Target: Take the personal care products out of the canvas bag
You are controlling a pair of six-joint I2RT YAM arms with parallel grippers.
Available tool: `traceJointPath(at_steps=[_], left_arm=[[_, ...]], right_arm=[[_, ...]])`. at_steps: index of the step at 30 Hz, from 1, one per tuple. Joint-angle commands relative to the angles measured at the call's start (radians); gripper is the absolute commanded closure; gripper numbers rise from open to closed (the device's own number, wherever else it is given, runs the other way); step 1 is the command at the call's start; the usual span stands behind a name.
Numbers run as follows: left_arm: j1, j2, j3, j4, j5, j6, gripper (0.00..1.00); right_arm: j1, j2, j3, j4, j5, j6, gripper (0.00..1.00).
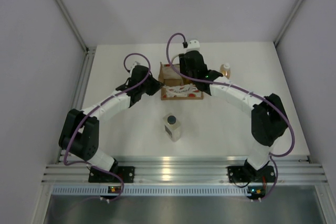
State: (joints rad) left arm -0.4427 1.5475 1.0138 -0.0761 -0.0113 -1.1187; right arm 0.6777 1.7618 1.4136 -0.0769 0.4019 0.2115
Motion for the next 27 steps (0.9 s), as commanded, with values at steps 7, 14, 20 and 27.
traceJointPath(at_steps=[7,14,20,27], left_arm=[[0.012,-0.017,0.028,0.009,-0.006,0.013,1.0],[0.015,-0.017,0.028,0.009,-0.003,0.013,1.0],[0.015,-0.015,0.032,0.009,0.001,0.01,1.0],[0.015,-0.013,0.034,0.009,0.002,0.005,1.0]], right_arm=[[0.008,-0.024,-0.011,0.023,0.011,0.008,0.62],[0.01,-0.022,-0.03,0.029,0.008,0.019,0.81],[0.016,-0.048,-0.016,0.04,-0.011,-0.004,1.0],[0.022,-0.093,0.034,0.039,-0.008,-0.044,1.0]])
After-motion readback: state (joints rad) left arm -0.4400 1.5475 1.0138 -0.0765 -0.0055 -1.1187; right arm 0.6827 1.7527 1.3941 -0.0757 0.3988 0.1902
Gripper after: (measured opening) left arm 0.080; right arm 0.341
